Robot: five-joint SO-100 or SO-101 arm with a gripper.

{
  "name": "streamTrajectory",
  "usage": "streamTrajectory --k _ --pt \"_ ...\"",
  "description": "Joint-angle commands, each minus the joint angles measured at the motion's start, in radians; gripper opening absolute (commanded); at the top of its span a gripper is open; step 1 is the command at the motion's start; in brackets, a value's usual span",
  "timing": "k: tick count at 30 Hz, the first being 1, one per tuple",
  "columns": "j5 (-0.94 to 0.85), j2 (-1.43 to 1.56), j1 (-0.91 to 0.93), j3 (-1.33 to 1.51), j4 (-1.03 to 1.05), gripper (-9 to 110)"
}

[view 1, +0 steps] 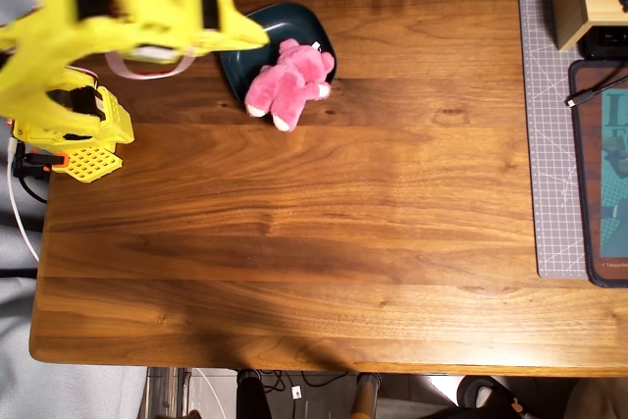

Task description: Grasp a strawberry bear and put it in the bin.

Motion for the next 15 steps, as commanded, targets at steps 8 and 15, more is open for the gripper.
streamTrajectory --k 8,15 --pt "-0.100 0.692 -0.210 0.534 0.074 0" --pt "-0.095 0.793 -0.124 0.746 0.114 0"
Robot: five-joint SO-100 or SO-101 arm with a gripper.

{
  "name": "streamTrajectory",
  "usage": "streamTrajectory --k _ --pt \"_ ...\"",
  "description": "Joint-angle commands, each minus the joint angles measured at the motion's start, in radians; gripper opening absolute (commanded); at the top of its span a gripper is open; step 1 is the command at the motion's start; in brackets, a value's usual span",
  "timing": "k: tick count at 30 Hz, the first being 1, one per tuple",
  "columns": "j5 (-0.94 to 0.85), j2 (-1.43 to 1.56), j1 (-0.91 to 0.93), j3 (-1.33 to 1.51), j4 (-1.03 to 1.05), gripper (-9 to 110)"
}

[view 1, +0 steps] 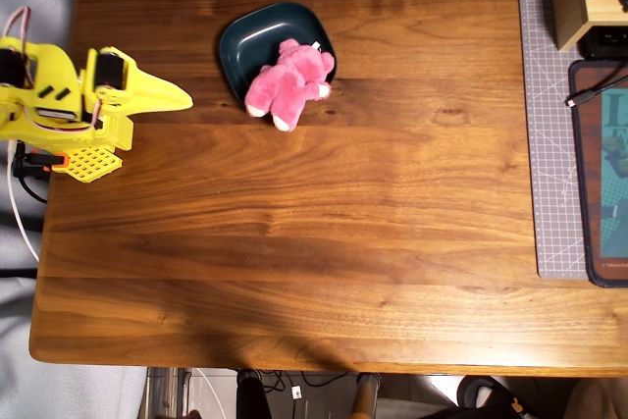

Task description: Grasp a strawberry bear and put it in the bin.

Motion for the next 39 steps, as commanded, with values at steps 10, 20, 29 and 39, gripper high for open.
streamTrajectory --k 10,20,29,39 --pt "0.002 0.031 0.086 0.239 0.080 3" --pt "0.005 0.031 0.066 0.233 0.107 0" --pt "0.069 0.031 0.018 0.222 0.147 0" --pt "0.100 0.031 0.012 0.221 0.146 0"
